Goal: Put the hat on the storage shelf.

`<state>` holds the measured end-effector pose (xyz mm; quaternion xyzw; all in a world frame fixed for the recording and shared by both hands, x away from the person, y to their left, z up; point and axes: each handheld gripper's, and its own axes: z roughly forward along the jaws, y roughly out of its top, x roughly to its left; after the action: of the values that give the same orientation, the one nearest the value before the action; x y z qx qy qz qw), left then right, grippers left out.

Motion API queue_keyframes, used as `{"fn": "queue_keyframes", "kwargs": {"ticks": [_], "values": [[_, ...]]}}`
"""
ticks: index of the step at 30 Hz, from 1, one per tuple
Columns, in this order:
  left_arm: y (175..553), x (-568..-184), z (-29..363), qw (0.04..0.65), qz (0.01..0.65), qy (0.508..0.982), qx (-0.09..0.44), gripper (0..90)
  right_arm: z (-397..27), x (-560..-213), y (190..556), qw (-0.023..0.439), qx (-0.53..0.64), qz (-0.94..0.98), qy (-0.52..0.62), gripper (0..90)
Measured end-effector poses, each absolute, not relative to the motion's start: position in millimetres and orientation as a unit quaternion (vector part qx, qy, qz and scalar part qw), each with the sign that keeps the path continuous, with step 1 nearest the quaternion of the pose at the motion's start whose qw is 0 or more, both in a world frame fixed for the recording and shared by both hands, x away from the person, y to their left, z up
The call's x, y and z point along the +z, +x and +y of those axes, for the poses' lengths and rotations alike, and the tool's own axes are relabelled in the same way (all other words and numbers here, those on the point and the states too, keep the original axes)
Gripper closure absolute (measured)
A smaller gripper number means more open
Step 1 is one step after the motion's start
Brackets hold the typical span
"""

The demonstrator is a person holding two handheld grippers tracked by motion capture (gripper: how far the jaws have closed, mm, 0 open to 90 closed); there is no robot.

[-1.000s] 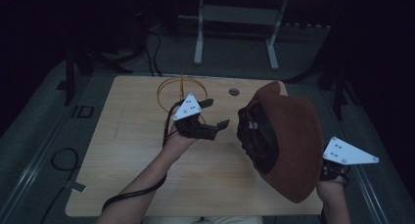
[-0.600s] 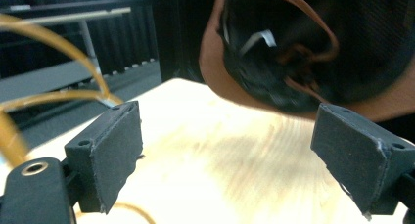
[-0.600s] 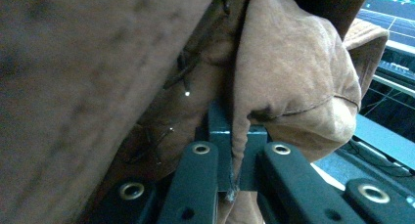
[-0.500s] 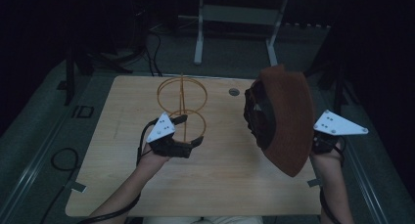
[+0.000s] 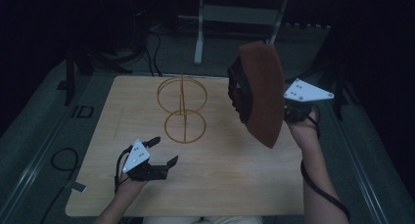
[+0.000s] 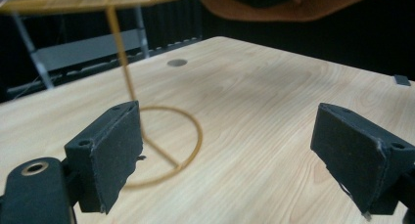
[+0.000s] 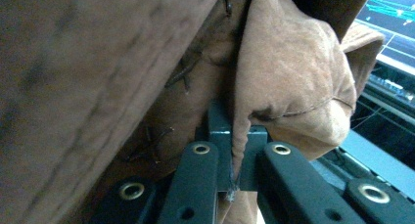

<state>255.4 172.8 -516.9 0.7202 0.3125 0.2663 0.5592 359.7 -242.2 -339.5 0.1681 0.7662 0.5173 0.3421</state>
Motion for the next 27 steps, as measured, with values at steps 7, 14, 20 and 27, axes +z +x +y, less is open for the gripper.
{"fn": "queue_keyframes", "kwargs": {"ticks": [7, 14, 20, 27], "values": [[245.3, -539.2, 194.2, 0.556, 0.347, 0.701, 0.28, 12.6, -208.4, -322.1, 380.5, 0.356, 0.51, 0.767, 0.158, 88.2], [244.4, -544.4, 200.9, 0.547, 0.349, 0.702, 0.293, 12.6, -160.4, -307.2, 394.3, 0.381, 0.47, 0.785, 0.133, 88.1], [244.5, -544.7, 207.1, 0.554, 0.357, 0.691, 0.296, 12.6, -116.1, -302.6, 400.5, 0.391, 0.444, 0.8, 0.098, 88.1], [244.6, -546.3, 210.6, 0.555, 0.362, 0.689, 0.294, 12.6, -71.4, -310.0, 398.3, 0.376, 0.42, 0.825, 0.046, 88.0]]}}
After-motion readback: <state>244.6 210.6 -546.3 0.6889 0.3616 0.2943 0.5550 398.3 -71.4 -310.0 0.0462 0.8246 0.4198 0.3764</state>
